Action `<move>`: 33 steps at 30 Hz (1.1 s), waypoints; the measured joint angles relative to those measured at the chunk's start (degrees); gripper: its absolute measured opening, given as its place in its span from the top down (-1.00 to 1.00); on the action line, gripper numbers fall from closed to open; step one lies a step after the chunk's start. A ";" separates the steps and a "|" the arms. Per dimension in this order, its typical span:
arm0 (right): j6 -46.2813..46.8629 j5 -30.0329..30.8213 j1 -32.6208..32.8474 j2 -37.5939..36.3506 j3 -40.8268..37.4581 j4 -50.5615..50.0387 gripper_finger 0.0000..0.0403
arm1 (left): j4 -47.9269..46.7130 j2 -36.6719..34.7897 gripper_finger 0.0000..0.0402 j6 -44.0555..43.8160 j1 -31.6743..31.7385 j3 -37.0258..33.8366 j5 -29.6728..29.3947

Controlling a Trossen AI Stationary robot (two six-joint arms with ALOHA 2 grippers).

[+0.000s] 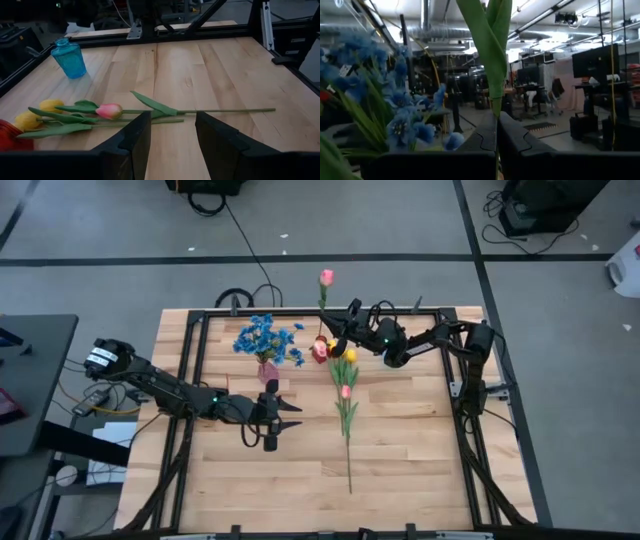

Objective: Sort flowers into vase by color
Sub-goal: Put the pink tulip into the red vase

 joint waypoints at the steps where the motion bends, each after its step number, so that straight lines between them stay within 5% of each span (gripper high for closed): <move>1: -0.14 0.00 0.00 0.00 -0.02 0.83 0.95 | -0.11 0.00 0.19 -0.19 0.00 0.00 0.00; 6: 0.61 -0.04 -0.07 -0.30 -0.02 4.89 0.95 | -0.09 0.00 0.19 -0.84 0.00 0.00 0.00; 20: -3.35 1.05 -0.66 -2.31 -0.02 -4.53 0.95 | -1.17 0.00 0.19 -2.54 0.00 0.00 0.02; 33: -3.94 3.41 0.44 2.83 -0.26 -4.82 0.95 | -0.62 0.00 0.19 -2.47 0.00 0.00 0.00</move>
